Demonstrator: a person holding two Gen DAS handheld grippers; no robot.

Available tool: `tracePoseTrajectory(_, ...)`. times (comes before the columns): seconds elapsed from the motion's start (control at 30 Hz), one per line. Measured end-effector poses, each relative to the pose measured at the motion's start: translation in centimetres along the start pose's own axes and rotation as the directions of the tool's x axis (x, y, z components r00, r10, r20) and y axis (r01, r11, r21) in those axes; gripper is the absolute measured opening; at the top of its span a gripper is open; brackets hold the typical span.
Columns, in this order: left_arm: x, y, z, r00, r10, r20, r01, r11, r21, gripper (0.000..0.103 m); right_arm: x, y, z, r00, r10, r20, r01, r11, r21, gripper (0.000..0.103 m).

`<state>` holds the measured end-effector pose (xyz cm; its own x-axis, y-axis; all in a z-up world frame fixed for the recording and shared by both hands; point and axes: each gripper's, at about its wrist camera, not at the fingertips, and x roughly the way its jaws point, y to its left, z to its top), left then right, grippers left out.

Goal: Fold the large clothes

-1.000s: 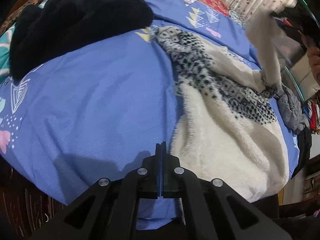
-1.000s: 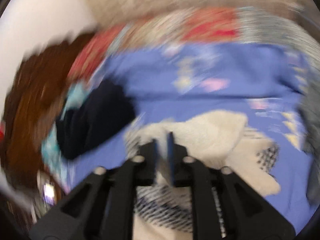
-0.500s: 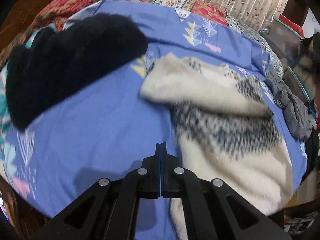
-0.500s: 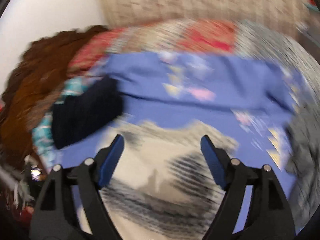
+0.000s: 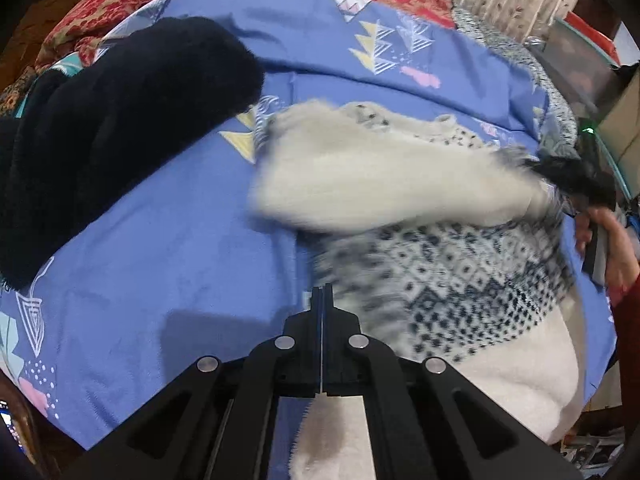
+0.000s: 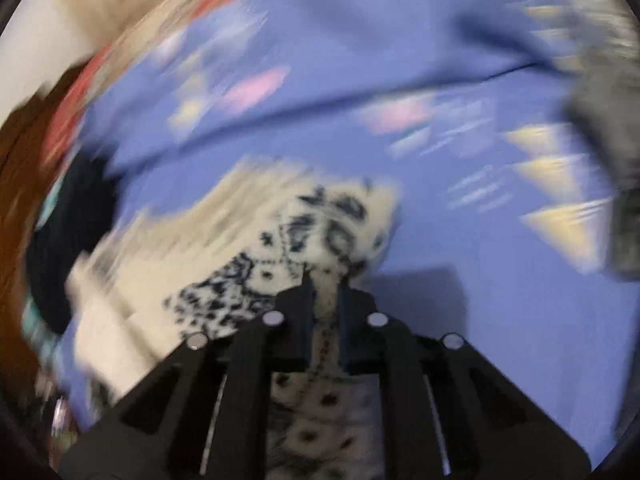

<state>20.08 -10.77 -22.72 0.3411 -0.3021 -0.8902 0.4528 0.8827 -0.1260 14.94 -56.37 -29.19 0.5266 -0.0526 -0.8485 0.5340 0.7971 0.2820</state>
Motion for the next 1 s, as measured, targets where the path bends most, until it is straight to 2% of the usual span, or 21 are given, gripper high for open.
tracePoseTrajectory(0.1,0.3,0.9,0.3,1.000,0.003,-0.002,-0.004,1.000,-0.026,0.022,-1.1,-3.7,1.1,0.982,-0.176,0.072,0.168,0.980,0.105,0.010)
tracePoseTrajectory(0.13,0.4,1.1,0.5,1.000,0.001,-0.001,-0.001,1.000,-0.030,0.022,-1.8,-4.2,1.0,0.980,-0.178,0.084,0.169,0.980,0.106,0.020)
tracePoseTrajectory(0.17,0.6,1.2,0.5,1.000,-0.003,-0.002,0.003,0.999,-0.034,0.022,-2.2,-4.0,0.9,0.983,-0.168,0.075,0.161,0.983,0.093,0.063)
tracePoseTrajectory(0.2,0.8,1.3,0.6,1.000,-0.008,-0.004,0.008,0.999,-0.037,0.022,-2.8,-3.7,0.7,0.985,-0.161,0.063,0.156,0.985,0.072,0.077)
tracePoseTrajectory(0.23,1.1,1.4,0.8,1.000,-0.022,-0.006,0.021,0.999,-0.044,0.022,-4.0,-2.9,0.1,0.988,-0.122,0.095,0.119,0.992,0.045,0.077)
tracePoseTrajectory(0.27,1.2,1.5,1.1,0.999,-0.037,-0.008,0.037,0.998,-0.053,0.022,-5.3,-1.9,-0.4,0.991,-0.035,0.131,0.034,0.999,0.005,0.077)
tracePoseTrajectory(0.3,1.5,1.5,1.6,0.998,-0.065,-0.010,0.064,0.995,-0.071,0.022,-5.9,-1.4,-0.7,0.991,0.028,0.129,-0.025,0.999,-0.025,0.077)
tracePoseTrajectory(0.37,2.0,1.0,2.4,0.994,-0.110,-0.013,0.109,0.990,-0.086,0.022,-6.0,1.7,-1.2,0.984,0.168,0.060,-0.162,0.982,-0.095,0.077)
tracePoseTrajectory(0.43,2.7,-0.3,3.6,0.985,-0.174,-0.022,0.172,0.982,-0.072,0.022,-4.7,4.6,-1.5,0.957,0.287,-0.050,-0.292,0.948,-0.130,0.077)
tracePoseTrajectory(0.5,3.2,-1.3,4.2,0.977,-0.211,-0.029,0.209,0.976,-0.068,0.022,-2.7,8.5,-2.0,0.936,0.323,-0.138,-0.344,0.923,-0.172,0.078)
tracePoseTrajectory(0.6,4.1,-2.1,4.2,0.970,-0.241,-0.034,0.237,0.968,-0.084,0.022,0.5,14.3,-2.4,0.924,0.311,-0.222,-0.365,0.889,-0.277,0.078)
tracePoseTrajectory(0.67,4.8,-1.9,3.9,0.967,-0.249,-0.048,0.243,0.964,-0.111,0.022,2.7,18.0,-3.2,0.903,0.307,-0.300,-0.397,0.861,-0.316,0.078)
tracePoseTrajectory(0.7,5.2,-1.7,3.8,0.967,-0.248,-0.056,0.240,0.963,-0.126,0.022,3.9,19.9,-3.7,0.901,0.281,-0.329,-0.394,0.850,-0.351,0.078)
tracePoseTrajectory(0.73,5.5,-1.5,3.6,0.967,-0.246,-0.062,0.235,0.962,-0.137,0.022,4.8,21.1,-4.2,0.900,0.261,-0.348,-0.391,0.837,-0.383,0.077)
tracePoseTrajectory(0.77,5.9,-1.1,3.5,0.967,-0.245,-0.069,0.233,0.962,-0.145,0.022,5.4,22.5,-4.9,0.904,0.231,-0.360,-0.380,0.821,-0.426,0.068)
tracePoseTrajectory(0.8,6.2,-0.9,3.4,0.966,-0.246,-0.076,0.232,0.961,-0.154,0.022,5.5,23.6,-5.3,0.913,0.208,-0.352,-0.364,0.806,-0.467,0.049)
tracePoseTrajectory(0.83,6.3,-0.7,3.4,0.965,-0.249,-0.079,0.234,0.959,-0.159,0.022,5.1,24.7,-6.2,0.928,0.187,-0.322,-0.340,0.778,-0.528,0.040)
tracePoseTrajectory(0.9,6.3,-0.3,3.5,0.963,-0.261,-0.071,0.247,0.955,-0.163,0.022,3.3,25.4,-7.3,0.936,0.225,-0.269,-0.343,0.747,-0.570,0.007)
tracePoseTrajectory(1.0,5.7,0.1,3.7,0.961,-0.274,-0.039,0.265,0.951,-0.158,0.022,0.5,25.3,-8.3,0.926,0.284,-0.247,-0.376,0.725,-0.577,0.007)
